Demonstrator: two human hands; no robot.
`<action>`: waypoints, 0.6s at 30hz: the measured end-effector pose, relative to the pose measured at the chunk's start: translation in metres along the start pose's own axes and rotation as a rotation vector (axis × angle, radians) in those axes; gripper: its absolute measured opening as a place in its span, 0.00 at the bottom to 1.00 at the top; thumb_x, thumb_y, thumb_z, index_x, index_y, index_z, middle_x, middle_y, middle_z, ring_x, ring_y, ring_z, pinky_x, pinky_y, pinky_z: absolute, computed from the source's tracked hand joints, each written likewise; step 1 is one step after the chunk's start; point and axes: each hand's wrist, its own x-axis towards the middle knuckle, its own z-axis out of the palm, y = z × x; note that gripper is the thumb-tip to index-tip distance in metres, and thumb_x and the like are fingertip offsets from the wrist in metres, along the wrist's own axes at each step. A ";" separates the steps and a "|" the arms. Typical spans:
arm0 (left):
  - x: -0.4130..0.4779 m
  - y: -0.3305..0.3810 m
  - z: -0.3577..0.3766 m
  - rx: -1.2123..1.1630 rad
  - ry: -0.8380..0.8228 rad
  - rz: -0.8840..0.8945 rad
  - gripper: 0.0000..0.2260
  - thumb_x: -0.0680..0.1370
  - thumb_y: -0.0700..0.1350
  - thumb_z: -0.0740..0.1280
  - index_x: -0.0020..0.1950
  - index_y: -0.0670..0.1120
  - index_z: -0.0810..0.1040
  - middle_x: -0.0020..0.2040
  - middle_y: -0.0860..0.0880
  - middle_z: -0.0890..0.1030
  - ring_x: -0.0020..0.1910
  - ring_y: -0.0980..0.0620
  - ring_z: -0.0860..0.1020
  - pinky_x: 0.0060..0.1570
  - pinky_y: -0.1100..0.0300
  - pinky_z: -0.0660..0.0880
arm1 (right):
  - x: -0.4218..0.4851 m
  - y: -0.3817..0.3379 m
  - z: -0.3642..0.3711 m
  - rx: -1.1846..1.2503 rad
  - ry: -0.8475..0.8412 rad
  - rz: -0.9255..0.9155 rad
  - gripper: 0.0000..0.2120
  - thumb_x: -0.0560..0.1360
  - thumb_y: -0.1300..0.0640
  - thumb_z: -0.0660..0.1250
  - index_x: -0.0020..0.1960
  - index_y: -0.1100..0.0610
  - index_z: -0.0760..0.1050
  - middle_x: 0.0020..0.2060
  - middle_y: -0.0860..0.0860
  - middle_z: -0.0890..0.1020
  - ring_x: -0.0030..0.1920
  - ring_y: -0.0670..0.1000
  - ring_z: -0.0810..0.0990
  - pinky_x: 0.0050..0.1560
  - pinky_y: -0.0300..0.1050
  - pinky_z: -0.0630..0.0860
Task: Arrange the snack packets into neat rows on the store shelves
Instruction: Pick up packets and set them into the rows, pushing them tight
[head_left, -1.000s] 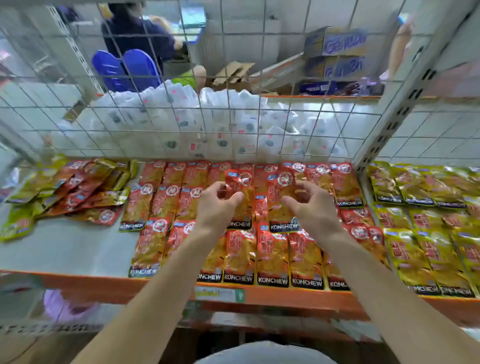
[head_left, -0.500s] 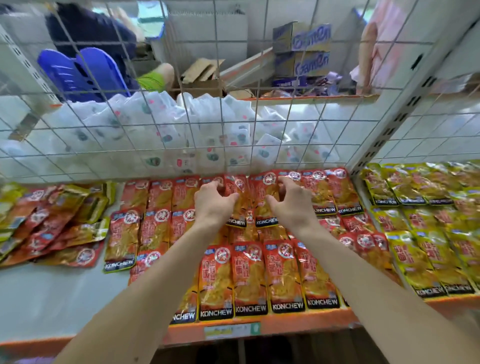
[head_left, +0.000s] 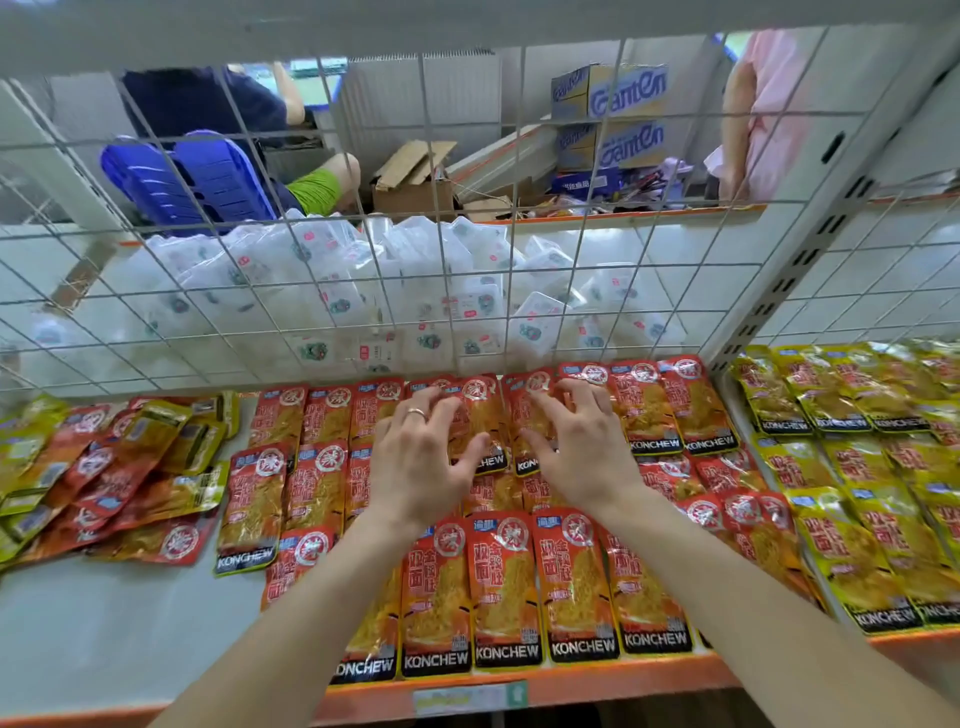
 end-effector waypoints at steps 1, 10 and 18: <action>-0.005 0.000 0.001 0.019 -0.035 0.038 0.26 0.77 0.63 0.60 0.67 0.48 0.77 0.68 0.45 0.76 0.67 0.44 0.74 0.64 0.46 0.71 | -0.005 0.001 0.000 0.012 0.012 -0.031 0.19 0.76 0.50 0.71 0.65 0.54 0.79 0.66 0.57 0.74 0.69 0.58 0.67 0.66 0.58 0.72; -0.023 0.007 0.008 0.080 -0.087 0.099 0.25 0.79 0.59 0.61 0.73 0.50 0.72 0.74 0.49 0.72 0.74 0.49 0.69 0.73 0.46 0.63 | -0.026 0.005 0.003 -0.009 -0.141 -0.018 0.22 0.81 0.46 0.62 0.74 0.46 0.69 0.76 0.46 0.67 0.78 0.46 0.59 0.70 0.53 0.55; -0.008 0.009 0.001 0.077 -0.181 0.107 0.26 0.81 0.62 0.56 0.77 0.54 0.66 0.79 0.54 0.63 0.78 0.53 0.60 0.76 0.50 0.56 | -0.014 -0.002 -0.001 -0.051 -0.140 0.048 0.21 0.80 0.47 0.64 0.71 0.51 0.72 0.75 0.50 0.66 0.77 0.53 0.55 0.72 0.56 0.58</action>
